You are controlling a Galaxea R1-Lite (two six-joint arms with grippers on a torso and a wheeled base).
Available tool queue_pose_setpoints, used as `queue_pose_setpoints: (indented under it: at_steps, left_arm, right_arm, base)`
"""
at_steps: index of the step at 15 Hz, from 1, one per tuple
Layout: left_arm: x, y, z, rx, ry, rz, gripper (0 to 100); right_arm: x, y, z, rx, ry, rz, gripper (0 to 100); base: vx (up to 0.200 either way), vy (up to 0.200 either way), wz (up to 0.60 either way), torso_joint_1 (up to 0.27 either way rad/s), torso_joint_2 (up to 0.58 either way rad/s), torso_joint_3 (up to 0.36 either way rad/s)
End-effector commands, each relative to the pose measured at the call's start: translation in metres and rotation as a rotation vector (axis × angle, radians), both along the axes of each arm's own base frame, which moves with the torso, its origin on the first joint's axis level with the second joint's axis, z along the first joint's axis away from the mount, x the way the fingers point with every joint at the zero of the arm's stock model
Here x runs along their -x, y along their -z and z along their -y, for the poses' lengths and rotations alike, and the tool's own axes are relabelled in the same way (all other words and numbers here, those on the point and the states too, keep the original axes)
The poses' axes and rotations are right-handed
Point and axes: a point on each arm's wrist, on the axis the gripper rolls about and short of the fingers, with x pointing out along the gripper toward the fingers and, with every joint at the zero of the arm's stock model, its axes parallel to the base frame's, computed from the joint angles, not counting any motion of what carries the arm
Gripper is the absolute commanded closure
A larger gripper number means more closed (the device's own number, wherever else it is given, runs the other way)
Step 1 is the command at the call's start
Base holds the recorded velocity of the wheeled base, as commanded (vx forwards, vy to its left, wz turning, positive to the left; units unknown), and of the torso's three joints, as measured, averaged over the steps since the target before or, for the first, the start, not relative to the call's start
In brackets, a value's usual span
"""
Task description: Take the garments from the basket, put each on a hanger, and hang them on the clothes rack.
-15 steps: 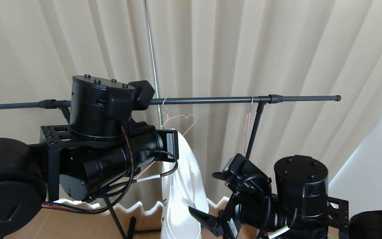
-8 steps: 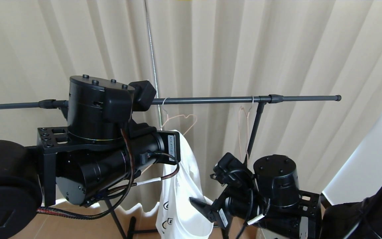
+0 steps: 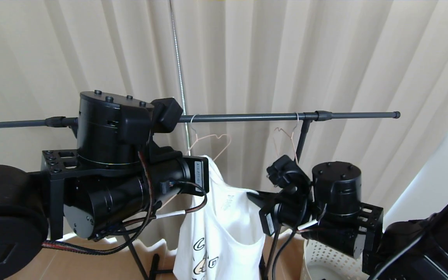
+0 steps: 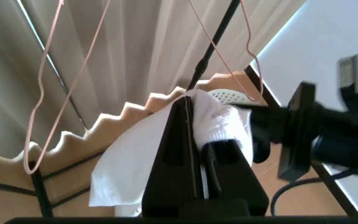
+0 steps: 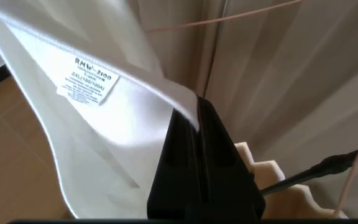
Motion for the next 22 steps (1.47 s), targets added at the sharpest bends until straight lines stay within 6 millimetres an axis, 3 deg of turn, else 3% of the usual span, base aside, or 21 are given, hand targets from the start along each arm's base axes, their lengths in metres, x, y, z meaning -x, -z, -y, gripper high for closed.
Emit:
queue_pose_setpoints:
  at_steps: [1,3,7,8,12,14,16,18,22]
  left_arm:
    - [-0.006,0.006,-0.009,-0.019,-0.005,-0.015,100]
    - [-0.011,0.023,-0.023,-0.122,0.033,-0.027,100]
    - [-0.018,0.033,-0.03,-0.167,0.023,-0.045,100]
    - [-0.02,0.036,-0.031,-0.176,0.017,-0.055,0]
    - [-0.037,0.039,-0.052,-0.209,-0.029,-0.053,0]
    - [-0.06,0.044,-0.082,-0.21,-0.05,-0.065,0]
    - [-0.091,0.064,-0.094,-0.199,-0.092,-0.073,0]
    - [-0.117,0.093,-0.091,-0.199,-0.108,-0.071,0]
    - [-0.152,0.126,-0.08,-0.203,-0.116,-0.083,0]
  right_arm:
    - [-0.006,-0.023,0.014,-0.045,0.046,0.055,100]
    - [-0.013,-0.038,0.024,-0.071,0.113,0.105,100]
    - [-0.017,-0.043,0.023,-0.064,0.202,0.138,100]
    - [-0.015,-0.043,0.02,-0.058,0.207,0.138,100]
    - [-0.012,-0.043,0.016,-0.048,0.223,0.148,100]
    - [-0.009,-0.041,0.012,-0.041,0.22,0.148,100]
    - [-0.004,-0.039,0.008,-0.029,0.207,0.146,100]
    - [-0.003,-0.038,0.005,-0.025,0.203,0.144,100]
    - [-0.005,-0.033,0.004,-0.014,0.21,0.135,100]
  base:
    - [0.0,0.0,0.0,0.0,0.0,0.0]
    - [0.0,0.0,0.0,0.0,0.0,0.0]
    - [0.0,0.0,0.0,0.0,0.0,0.0]
    - [0.0,0.0,0.0,0.0,0.0,0.0]
    - [0.0,0.0,0.0,0.0,0.0,0.0]
    - [0.0,0.0,0.0,0.0,0.0,0.0]
    - [0.0,0.0,0.0,0.0,0.0,0.0]
    - [0.0,0.0,0.0,0.0,0.0,0.0]
    - [0.0,0.0,0.0,0.0,0.0,0.0]
